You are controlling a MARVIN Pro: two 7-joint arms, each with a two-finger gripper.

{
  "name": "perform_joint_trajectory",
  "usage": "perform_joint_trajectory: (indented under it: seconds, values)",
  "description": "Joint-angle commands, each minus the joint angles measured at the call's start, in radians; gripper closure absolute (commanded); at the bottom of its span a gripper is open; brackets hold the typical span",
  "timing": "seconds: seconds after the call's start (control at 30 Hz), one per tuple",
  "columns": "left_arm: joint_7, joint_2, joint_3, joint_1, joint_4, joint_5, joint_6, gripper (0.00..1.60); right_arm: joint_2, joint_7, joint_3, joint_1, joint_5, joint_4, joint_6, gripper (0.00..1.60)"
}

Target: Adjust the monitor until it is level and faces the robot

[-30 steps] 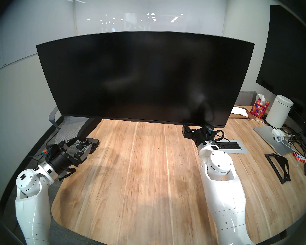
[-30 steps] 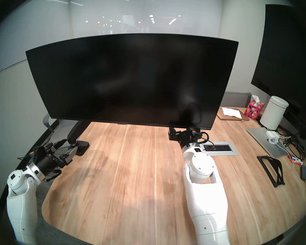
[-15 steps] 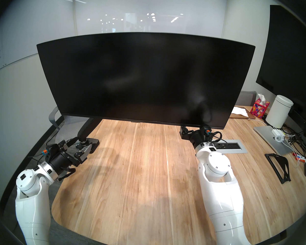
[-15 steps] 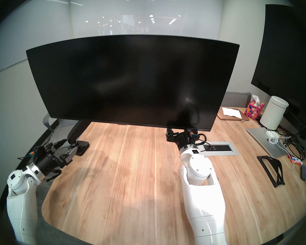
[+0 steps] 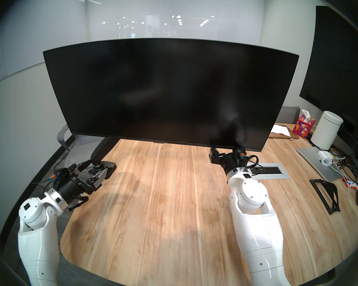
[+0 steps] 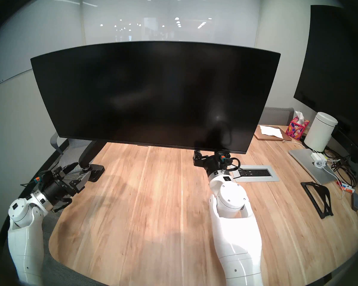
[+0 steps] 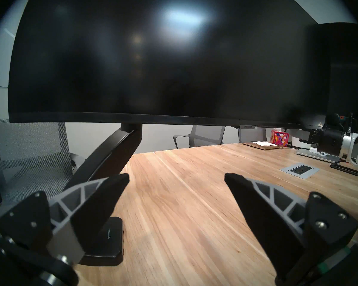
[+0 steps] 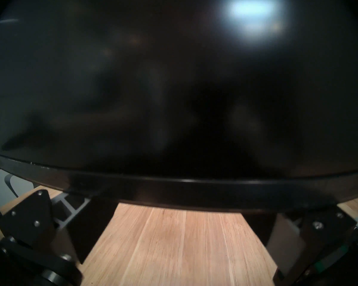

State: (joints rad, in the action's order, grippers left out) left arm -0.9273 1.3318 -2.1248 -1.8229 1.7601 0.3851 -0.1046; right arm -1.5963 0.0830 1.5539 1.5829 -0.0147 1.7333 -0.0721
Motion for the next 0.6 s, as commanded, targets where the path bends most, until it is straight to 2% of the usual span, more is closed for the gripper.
perform_joint_trajectory:
  seconds: [0.0, 0.57]
  values:
    - [0.002, 0.003, 0.000, -0.001, 0.016, 0.000, 0.000, 0.00, -0.007, -0.001, -0.007, 0.003, -0.001, 0.018, 0.024, 0.00]
    - [0.002, 0.003, 0.000, -0.001, 0.016, 0.000, 0.000, 0.00, -0.008, -0.017, -0.022, 0.026, -0.021, -0.005, 0.039, 0.00]
